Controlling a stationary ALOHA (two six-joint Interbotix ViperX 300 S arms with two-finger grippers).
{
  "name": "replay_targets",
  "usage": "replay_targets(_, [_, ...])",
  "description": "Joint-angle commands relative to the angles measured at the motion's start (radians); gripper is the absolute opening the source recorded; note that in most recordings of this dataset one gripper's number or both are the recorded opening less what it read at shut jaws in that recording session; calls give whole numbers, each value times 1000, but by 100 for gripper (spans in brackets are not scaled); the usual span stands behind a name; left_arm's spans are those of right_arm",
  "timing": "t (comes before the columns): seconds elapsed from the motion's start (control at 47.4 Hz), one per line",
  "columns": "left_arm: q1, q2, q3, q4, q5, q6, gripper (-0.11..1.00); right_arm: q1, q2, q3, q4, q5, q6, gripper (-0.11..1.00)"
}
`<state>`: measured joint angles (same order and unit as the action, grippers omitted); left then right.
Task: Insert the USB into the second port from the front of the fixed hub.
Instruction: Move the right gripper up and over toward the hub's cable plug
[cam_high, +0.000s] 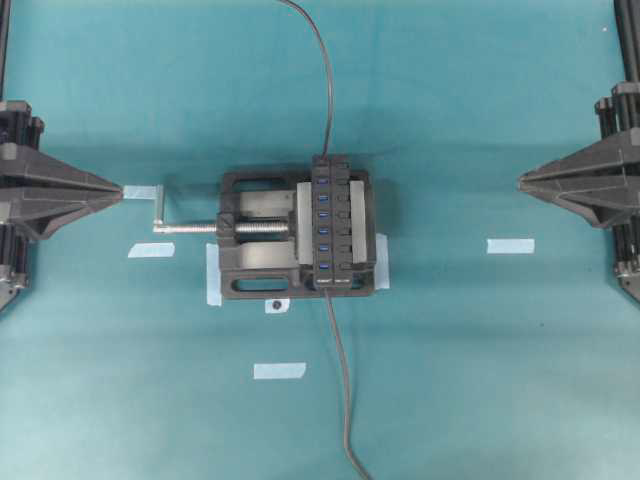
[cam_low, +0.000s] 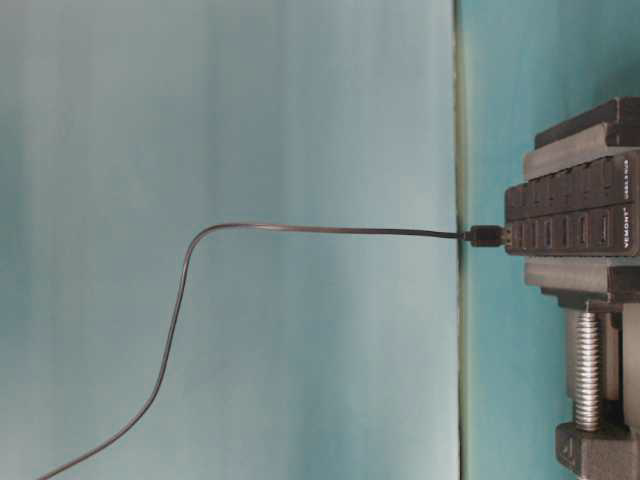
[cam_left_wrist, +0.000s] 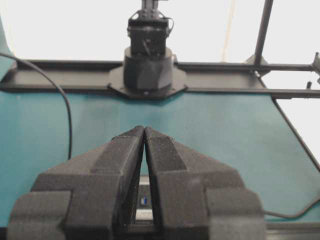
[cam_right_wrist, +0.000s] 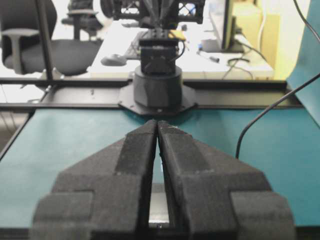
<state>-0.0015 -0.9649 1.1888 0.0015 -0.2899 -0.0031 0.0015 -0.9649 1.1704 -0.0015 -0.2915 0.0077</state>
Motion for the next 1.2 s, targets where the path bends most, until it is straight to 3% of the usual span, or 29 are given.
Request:
replay_targets(0.0, [5, 3, 3, 6, -15, -5, 13, -3, 8, 8, 5, -8, 2, 16])
replay_targets(0.063, [5, 2, 3, 6, -15, -9, 7, -3, 6, 15, 25, -3, 15, 19])
replay_targets(0.127, [3, -2, -2, 6, -11, -9, 0, -3, 8, 14, 46, 11, 46, 10])
replay_targets(0.296, [5, 5, 0, 6, 2, -9, 0, -21, 14, 5, 49, 110, 81, 0])
replay_targets(0.634, [5, 29, -29, 6, 169, -11, 0, -81, 31, -37, 48, 238, 83, 0])
replay_targets(0.824, [5, 31, -66, 6, 262, -11, 0, -115, 89, -92, 49, 379, 83, 0])
replay_targets(1.183, [5, 87, -94, 6, 336, -8, 0, -163, 255, -172, 48, 460, 83, 0])
